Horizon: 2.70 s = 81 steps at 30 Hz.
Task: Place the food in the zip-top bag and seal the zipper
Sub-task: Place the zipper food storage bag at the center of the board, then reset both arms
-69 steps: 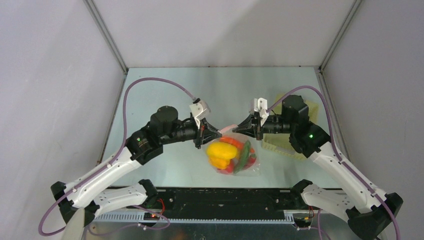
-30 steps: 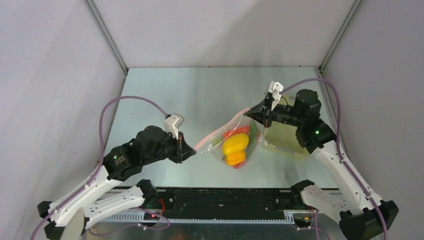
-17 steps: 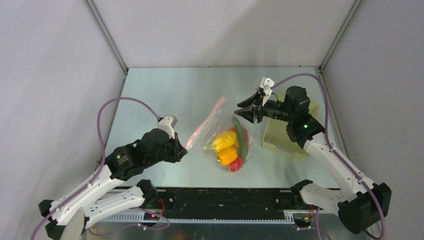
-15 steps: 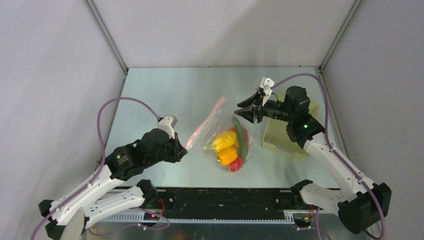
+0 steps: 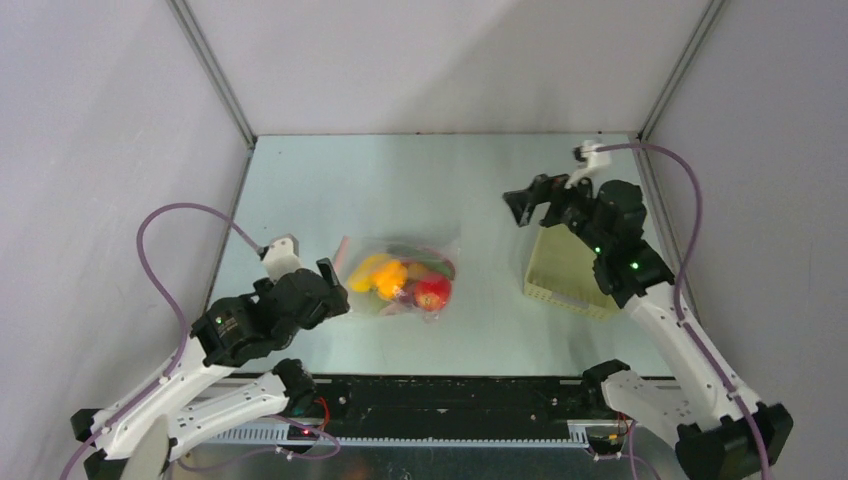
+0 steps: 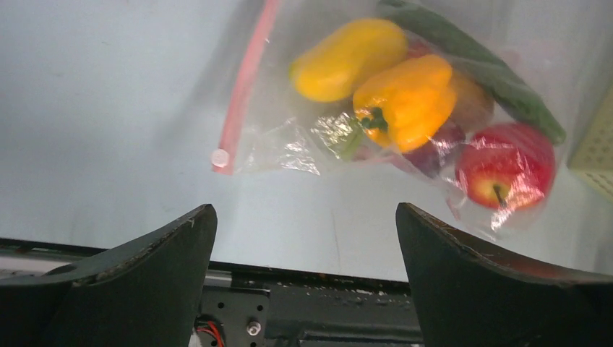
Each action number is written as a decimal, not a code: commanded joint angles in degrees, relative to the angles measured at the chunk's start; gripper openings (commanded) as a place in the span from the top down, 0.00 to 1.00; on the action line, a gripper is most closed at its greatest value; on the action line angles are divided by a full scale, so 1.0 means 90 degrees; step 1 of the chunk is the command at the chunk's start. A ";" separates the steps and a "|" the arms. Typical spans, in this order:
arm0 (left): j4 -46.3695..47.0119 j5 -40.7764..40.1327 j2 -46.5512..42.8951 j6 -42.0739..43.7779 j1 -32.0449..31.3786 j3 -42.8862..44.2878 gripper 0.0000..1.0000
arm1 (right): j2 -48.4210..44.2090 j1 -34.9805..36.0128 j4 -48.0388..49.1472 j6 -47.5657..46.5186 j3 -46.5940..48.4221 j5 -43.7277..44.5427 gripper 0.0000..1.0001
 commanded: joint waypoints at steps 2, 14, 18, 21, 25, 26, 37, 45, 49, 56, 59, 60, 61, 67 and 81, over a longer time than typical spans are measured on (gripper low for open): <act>-0.0812 -0.1179 0.0398 -0.0613 0.0003 0.0545 0.00 | -0.0851 -0.0941 -0.1695 0.1474 -0.0333 0.2234 0.01; 0.1993 0.0034 0.0904 0.0968 0.1700 0.0500 0.00 | -0.2726 -0.1453 -0.3361 0.1725 -0.0993 0.4683 0.00; 0.2399 0.0371 0.0730 0.1201 0.2243 0.0491 0.00 | -0.2903 -0.1455 -0.3708 0.1707 -0.1022 0.5055 0.01; 0.2307 0.0341 0.0716 0.1272 0.2415 0.0577 0.00 | -0.2993 -0.1450 -0.3708 0.1681 -0.1061 0.5118 0.01; 0.2088 0.0185 0.0627 0.1312 0.2494 0.0689 0.00 | -0.3113 -0.1454 -0.3618 0.1628 -0.1135 0.5006 0.00; 0.2067 0.0149 0.0592 0.1310 0.2510 0.0685 0.00 | -0.3120 -0.1449 -0.3621 0.1610 -0.1139 0.5003 0.00; 0.2118 -0.0056 0.0137 0.1381 0.2544 0.0598 0.00 | -0.3246 -0.1456 -0.3696 0.1496 -0.1141 0.4927 0.00; 0.2204 -0.0171 0.0002 0.1475 0.2553 0.0703 0.00 | -0.3134 -0.1455 -0.3298 0.1357 -0.1131 0.4604 0.01; 0.2344 -0.0177 -0.0025 0.1590 0.2549 0.0654 0.00 | -0.2651 -0.1436 -0.3230 0.1576 -0.1113 0.4214 0.01; 0.2578 -0.0153 -0.0293 0.1721 0.2550 0.0362 0.00 | -0.1664 -0.0380 -0.3305 0.1921 -0.1139 0.5009 0.01; 0.2468 -0.0180 -0.0505 0.1743 0.2550 0.0328 0.00 | -0.1499 0.0541 -0.2941 0.1844 -0.1260 0.5792 0.00; 0.2440 -0.0209 -0.0555 0.1721 0.2550 0.0302 0.00 | -0.1471 0.0674 -0.2843 0.1836 -0.1279 0.5835 0.01; 0.2385 -0.0220 -0.0660 0.1673 0.2552 0.0278 0.00 | -0.1403 0.0902 -0.2686 0.1877 -0.1312 0.5875 0.01; 0.2178 -0.0353 -0.1040 0.1560 0.2554 0.0174 0.00 | -0.1257 0.1156 -0.2427 0.1922 -0.1430 0.5852 0.01; 0.2168 -0.0400 -0.0199 0.1446 0.2554 0.0280 0.00 | -0.2225 0.1096 -0.2997 0.1768 -0.1619 0.7051 0.01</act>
